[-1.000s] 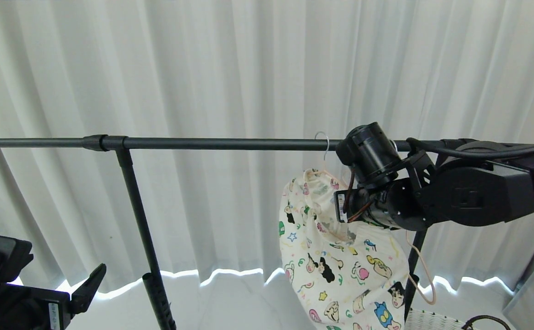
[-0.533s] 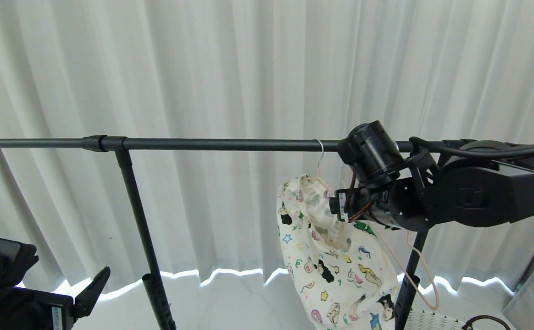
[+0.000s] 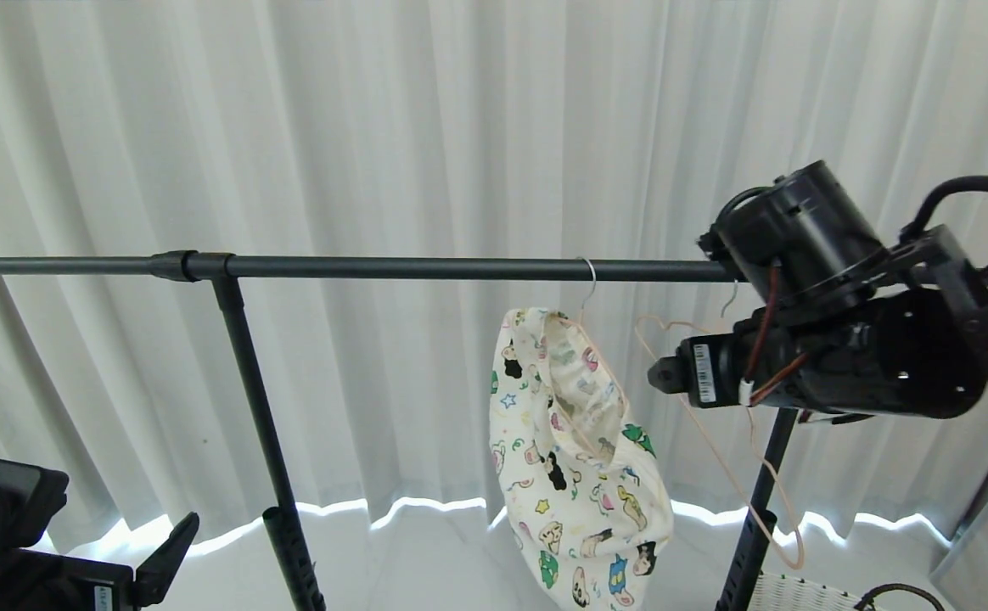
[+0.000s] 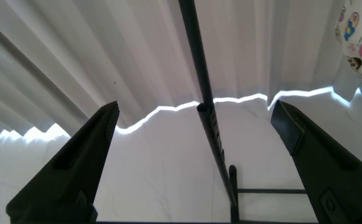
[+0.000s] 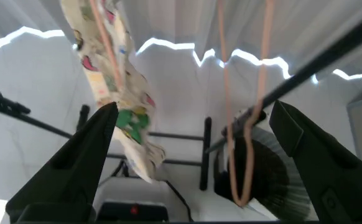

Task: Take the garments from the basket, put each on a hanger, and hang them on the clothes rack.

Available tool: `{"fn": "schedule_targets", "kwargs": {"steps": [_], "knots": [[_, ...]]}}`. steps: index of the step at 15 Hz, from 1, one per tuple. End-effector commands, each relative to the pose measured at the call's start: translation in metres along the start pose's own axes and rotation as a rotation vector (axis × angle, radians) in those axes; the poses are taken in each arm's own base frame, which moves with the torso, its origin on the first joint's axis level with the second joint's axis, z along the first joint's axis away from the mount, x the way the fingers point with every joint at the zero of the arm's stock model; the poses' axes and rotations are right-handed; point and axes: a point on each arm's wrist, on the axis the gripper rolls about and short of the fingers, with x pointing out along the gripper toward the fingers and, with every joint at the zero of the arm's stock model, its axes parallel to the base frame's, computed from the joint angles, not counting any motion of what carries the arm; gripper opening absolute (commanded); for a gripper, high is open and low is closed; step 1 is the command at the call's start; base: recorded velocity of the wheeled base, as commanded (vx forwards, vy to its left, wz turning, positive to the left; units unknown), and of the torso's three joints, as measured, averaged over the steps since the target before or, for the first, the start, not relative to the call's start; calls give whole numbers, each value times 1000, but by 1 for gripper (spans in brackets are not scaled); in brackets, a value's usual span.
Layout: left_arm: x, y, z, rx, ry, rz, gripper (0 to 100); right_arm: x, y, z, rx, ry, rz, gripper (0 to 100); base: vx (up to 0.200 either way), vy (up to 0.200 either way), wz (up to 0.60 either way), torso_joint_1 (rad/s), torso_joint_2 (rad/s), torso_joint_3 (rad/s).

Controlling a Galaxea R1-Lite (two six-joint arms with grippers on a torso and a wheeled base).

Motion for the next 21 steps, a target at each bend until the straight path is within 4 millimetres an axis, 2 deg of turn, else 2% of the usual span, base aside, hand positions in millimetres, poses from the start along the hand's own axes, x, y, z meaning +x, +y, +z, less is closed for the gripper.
{"fn": "schedule_targets", "kwargs": {"steps": [1,5,9,12,15,21], "knots": [[3,1,0,-3,14,8,100,-32,-35,-2,5,-15,9,100,0,0,0,0,0,0],[1,1,-1,-2,15,22,100,-61,-79,-14,-75,-43,-13,100,0,0,0,0,0,0],[1,1,-2,2,21,28,100,-78,-117,-28,-100,-69,-98,100,0,0,0,0,0,0],[0,2,0,1,13,55,100,-79,-129,-43,-99,-47,-143,100,-200,0,0,9,6,2],[-2,3,0,-1,-1,62,100,-88,-136,-56,-98,-56,-147,100,-200,0,0,-7,2,7],[-5,3,0,-6,-11,66,100,-92,-139,-59,-144,-63,-148,100,-200,0,0,-1,-1,3]]}}
